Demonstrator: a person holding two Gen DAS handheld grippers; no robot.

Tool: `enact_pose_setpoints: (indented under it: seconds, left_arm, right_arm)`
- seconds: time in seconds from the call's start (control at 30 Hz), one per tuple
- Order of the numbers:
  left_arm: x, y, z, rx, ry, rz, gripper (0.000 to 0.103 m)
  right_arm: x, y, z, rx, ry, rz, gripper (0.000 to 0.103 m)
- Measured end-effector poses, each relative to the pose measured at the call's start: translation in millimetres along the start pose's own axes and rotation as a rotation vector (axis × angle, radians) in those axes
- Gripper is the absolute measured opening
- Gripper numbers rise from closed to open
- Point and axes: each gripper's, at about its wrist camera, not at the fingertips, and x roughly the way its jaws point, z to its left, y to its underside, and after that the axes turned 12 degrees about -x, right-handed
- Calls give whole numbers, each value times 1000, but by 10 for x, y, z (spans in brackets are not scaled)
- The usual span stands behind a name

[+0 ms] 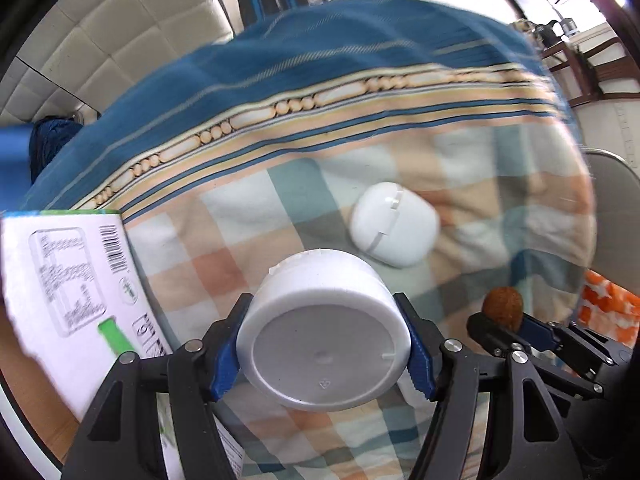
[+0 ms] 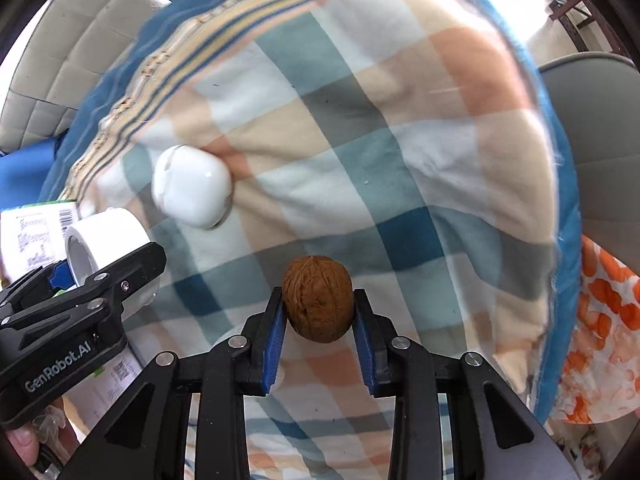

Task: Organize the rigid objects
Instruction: 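Grasp the white cup with the left tool while the right tool grasps the walnut, then carry the white cup and walnut together into the cardboard box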

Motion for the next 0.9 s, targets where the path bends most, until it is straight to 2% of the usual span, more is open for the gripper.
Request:
enact_pose_setpoints:
  seconds: [0.2, 0.3, 0.33, 0.4, 0.5, 0.63, 0.77, 0.9]
  left_arm:
    - [-560, 292, 174, -29, 95, -74, 65]
    - [-960, 409, 356, -48, 140, -121, 65]
    - [-1115, 326, 392, -54, 146, -136, 65]
    - [-1335, 364, 531, -64, 153, -174, 65]
    - [-1612, 495, 907, -96, 143, -232, 66]
    - [-1750, 618, 1558, -151, 106, -264, 66]
    - [-1769, 762, 2300, -234, 68, -262, 66]
    - [-1579, 845, 2914, -315, 45, -231, 66]
  right_arm:
    - [-424, 191, 156, -55, -8, -59, 34]
    - [-652, 310, 342, -84, -26, -90, 34]
    - [-733, 355, 417, -99, -28, -102, 34]
    - [-885, 457, 668, -130, -39, -128, 34]
    - [-985, 575, 1089, -170, -66, -146, 34]
    - [-1031, 692, 1744, -244, -106, -167, 34]
    - [-946, 744, 2452, -309, -144, -173, 34]
    - [-739, 687, 2988, -337, -137, -167, 34]
